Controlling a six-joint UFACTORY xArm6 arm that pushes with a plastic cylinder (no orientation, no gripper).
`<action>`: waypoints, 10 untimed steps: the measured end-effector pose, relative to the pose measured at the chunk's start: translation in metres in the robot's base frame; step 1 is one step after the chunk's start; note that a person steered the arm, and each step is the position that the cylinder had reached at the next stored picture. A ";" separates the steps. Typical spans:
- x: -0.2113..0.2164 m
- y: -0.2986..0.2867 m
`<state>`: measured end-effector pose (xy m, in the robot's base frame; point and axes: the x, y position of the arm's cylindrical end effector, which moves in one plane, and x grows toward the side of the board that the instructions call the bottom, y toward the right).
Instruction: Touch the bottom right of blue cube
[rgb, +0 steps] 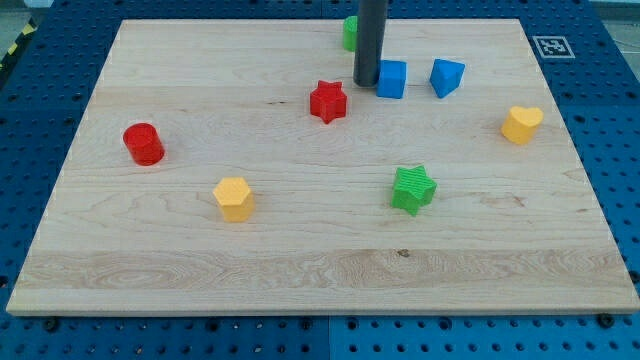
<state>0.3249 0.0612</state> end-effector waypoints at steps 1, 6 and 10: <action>0.002 0.008; 0.061 0.035; 0.045 0.065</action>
